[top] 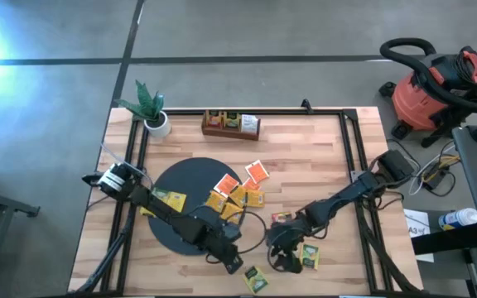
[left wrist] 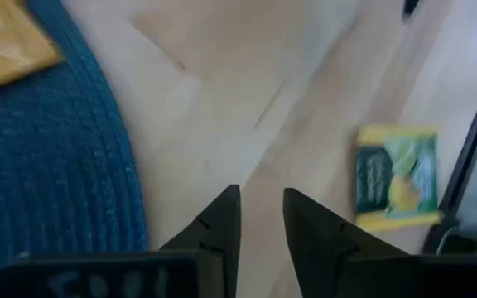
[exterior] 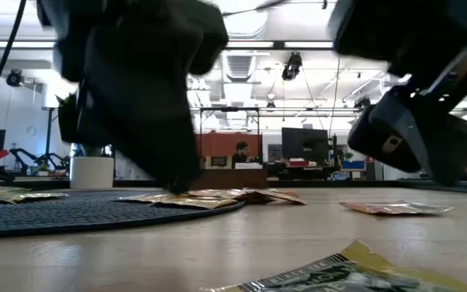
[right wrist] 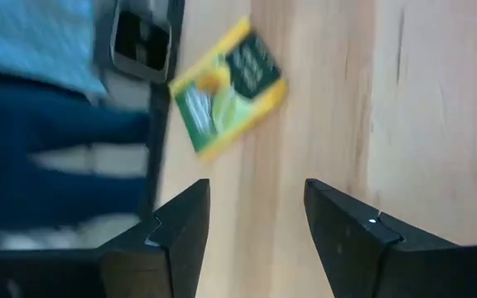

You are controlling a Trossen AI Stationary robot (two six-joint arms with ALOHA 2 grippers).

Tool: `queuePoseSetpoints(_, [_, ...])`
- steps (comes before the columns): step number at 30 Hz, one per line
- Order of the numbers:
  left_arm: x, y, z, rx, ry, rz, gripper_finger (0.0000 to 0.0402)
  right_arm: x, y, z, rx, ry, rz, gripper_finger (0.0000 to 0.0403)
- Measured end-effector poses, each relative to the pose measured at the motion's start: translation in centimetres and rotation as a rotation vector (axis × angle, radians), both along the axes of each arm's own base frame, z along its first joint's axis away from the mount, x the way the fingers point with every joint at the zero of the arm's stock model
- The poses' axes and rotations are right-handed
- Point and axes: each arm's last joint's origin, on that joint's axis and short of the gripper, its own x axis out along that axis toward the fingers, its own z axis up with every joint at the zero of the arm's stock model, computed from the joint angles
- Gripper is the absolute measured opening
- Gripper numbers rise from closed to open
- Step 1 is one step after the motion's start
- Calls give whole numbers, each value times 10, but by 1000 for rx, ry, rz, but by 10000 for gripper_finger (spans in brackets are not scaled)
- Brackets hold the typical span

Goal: Pick & Place Tea
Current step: Put the yellow tea bag into the middle section of the wooden organizer

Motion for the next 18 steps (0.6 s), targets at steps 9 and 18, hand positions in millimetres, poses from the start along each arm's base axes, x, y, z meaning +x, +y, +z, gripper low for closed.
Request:
queuePoseSetpoints(9, [-21, 6, 11, 80, 39, 93, 87, 33, 22, 4, -88, -181, 162, 192])
queuePoseSetpoints(18, [-29, 14, 11, 130, 67, 72, 87, 66, 40, -18, 21, -47, 185, 154])
